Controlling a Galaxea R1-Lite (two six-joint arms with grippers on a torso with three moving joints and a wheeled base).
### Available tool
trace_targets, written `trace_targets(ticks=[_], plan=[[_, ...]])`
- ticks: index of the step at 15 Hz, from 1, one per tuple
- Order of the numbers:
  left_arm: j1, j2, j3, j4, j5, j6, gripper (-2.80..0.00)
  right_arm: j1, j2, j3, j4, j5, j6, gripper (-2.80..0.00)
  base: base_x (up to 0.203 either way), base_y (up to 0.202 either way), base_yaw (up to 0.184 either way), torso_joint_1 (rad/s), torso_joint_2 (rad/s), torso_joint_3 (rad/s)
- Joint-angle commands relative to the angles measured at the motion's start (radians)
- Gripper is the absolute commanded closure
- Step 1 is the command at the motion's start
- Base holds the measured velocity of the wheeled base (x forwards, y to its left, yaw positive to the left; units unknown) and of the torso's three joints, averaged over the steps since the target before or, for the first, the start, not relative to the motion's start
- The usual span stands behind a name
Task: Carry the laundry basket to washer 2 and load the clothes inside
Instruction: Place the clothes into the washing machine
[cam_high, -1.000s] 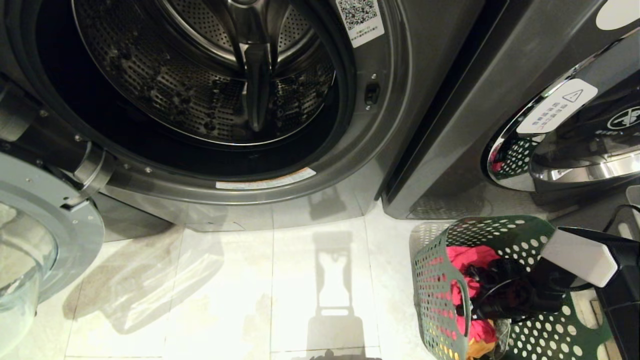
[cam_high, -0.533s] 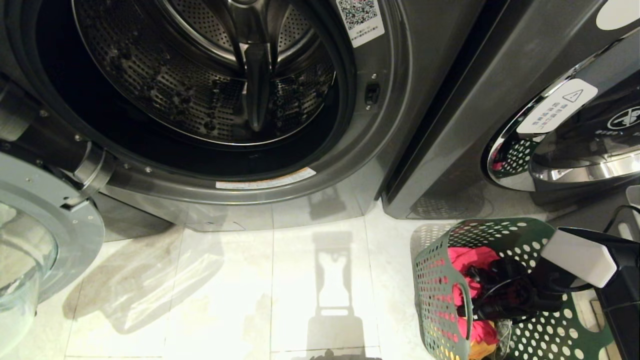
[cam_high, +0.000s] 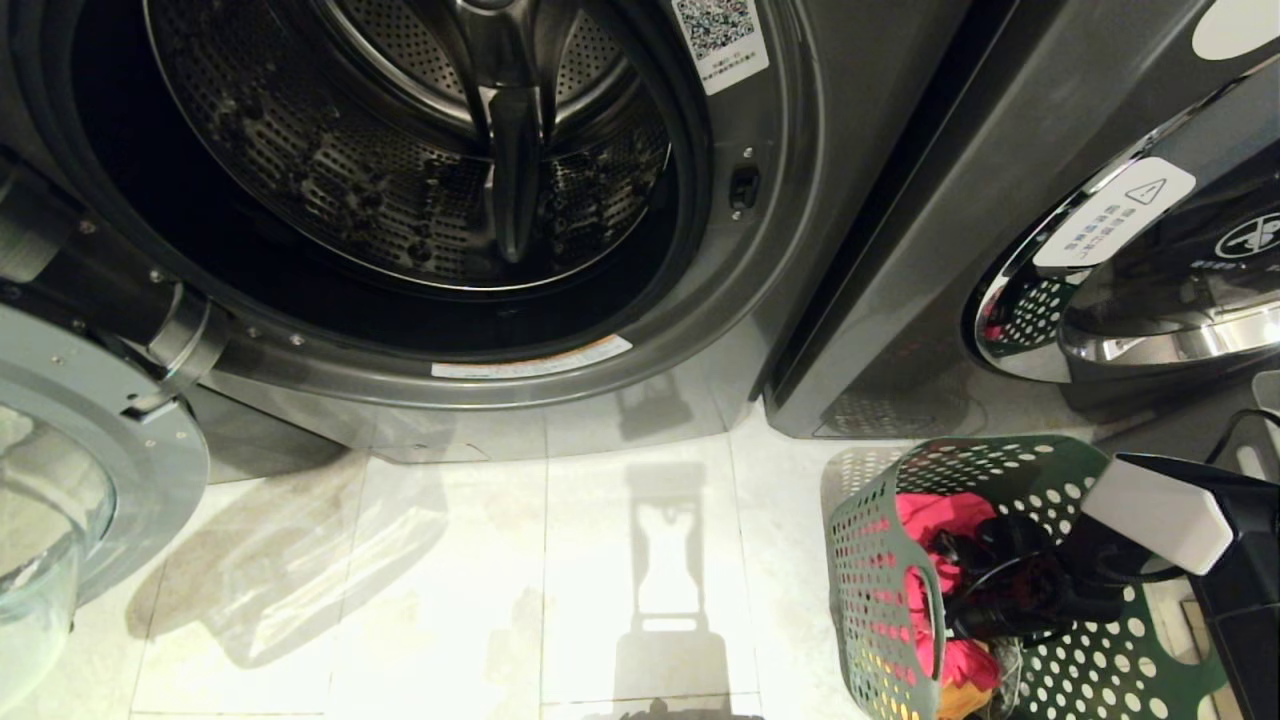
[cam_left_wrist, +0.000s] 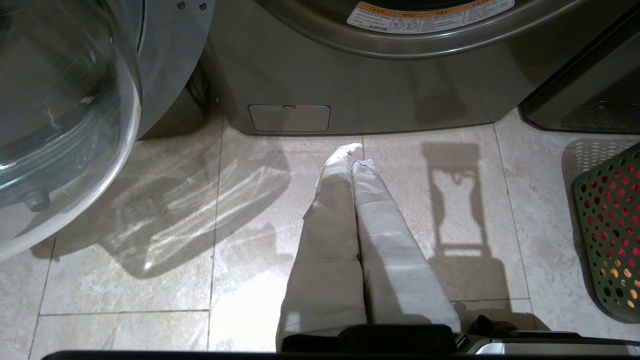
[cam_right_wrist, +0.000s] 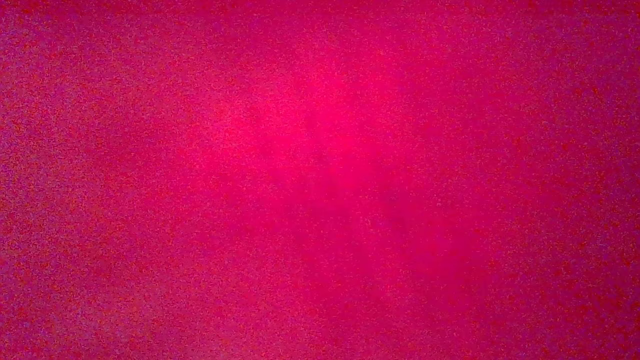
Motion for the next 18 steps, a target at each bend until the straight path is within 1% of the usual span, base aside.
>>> trace_targets(ticks=[1,4,6,10,13,18], plan=[[0.0,0.001,0.04,-0.001,0.0,-0.001,0.0,0.0,-0.005,-0.002,-0.001,0.001,0.0,0.0,0.0,0.0,0.0,0.0,0.0,0.0],[0.0,0.001,0.04,-0.001,0.0,-0.001,0.0,0.0,-0.019,0.002,0.004,-0.001,0.0,0.0,0.0,0.0,0.0,0.0,0.0,0.0],[0.0,0.001,0.04,-0.001,0.0,-0.001,0.0,-0.001,-0.051,0.011,0.031,-0.002,0.0,0.0,0.0,0.0,0.0,0.0,0.0,0.0],[0.0,0.001,0.04,-0.001,0.0,-0.001,0.0,-0.002,-0.206,0.044,0.181,0.004,0.002,0.0,0.0,0.0,0.0,0.0,0.0,0.0],[0.0,0.001,0.04,-0.001,0.0,-0.001,0.0,-0.002,-0.333,0.119,0.24,0.033,0.004,0.0,0.0,0.0,0.0,0.0,0.0,0.0],[0.0,0.002,0.04,-0.001,0.0,-0.001,0.0,-0.002,-0.557,0.306,0.262,0.053,0.006,0.0,0.0,0.0,0.0,0.0,0.0,0.0]])
